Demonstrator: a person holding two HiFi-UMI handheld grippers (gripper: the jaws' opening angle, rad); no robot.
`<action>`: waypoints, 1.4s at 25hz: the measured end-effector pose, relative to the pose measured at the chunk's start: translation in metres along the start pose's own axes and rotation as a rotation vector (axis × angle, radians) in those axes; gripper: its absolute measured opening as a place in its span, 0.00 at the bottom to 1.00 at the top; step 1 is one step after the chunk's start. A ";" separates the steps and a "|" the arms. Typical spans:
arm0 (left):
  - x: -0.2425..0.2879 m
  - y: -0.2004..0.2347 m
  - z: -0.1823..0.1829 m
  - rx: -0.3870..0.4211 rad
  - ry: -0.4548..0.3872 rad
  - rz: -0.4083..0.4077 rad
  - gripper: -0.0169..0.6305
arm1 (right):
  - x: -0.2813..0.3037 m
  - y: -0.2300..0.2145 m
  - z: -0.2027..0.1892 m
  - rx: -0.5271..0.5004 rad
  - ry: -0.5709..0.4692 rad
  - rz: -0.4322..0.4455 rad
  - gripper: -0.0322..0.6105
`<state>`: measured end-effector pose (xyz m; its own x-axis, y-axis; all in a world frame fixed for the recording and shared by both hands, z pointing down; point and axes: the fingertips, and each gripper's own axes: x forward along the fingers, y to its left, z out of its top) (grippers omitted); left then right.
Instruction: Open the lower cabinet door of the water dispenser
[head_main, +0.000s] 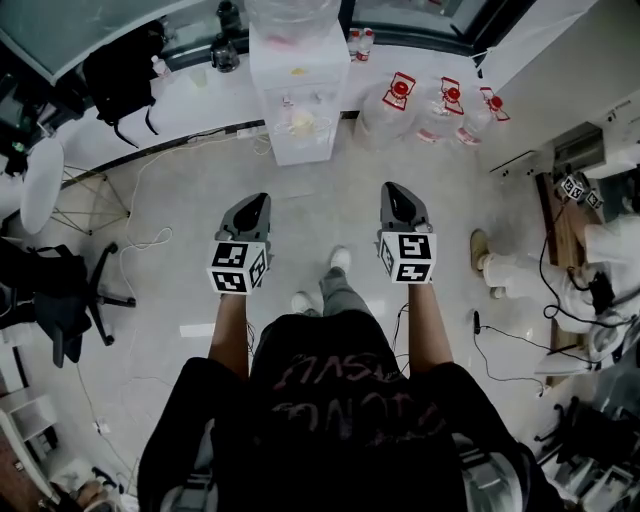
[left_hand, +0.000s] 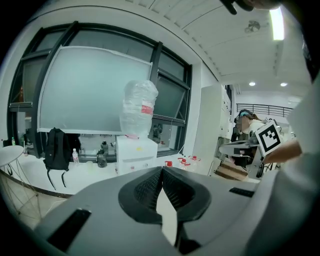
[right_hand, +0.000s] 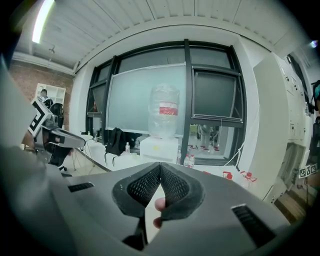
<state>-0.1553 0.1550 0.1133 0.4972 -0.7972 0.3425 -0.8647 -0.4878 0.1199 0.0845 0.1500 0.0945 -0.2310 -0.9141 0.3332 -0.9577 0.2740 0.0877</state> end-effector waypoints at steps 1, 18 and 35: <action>0.007 0.002 0.003 0.000 0.001 0.002 0.05 | 0.007 -0.004 0.001 0.000 0.001 0.004 0.07; 0.152 0.024 0.025 -0.031 0.104 0.118 0.05 | 0.152 -0.107 -0.007 0.058 0.056 0.127 0.07; 0.224 0.048 -0.026 -0.043 0.206 0.118 0.05 | 0.233 -0.134 -0.053 0.118 0.087 0.150 0.07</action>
<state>-0.0877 -0.0376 0.2201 0.3718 -0.7561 0.5385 -0.9202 -0.3767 0.1064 0.1681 -0.0839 0.2096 -0.3621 -0.8348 0.4147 -0.9282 0.3639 -0.0779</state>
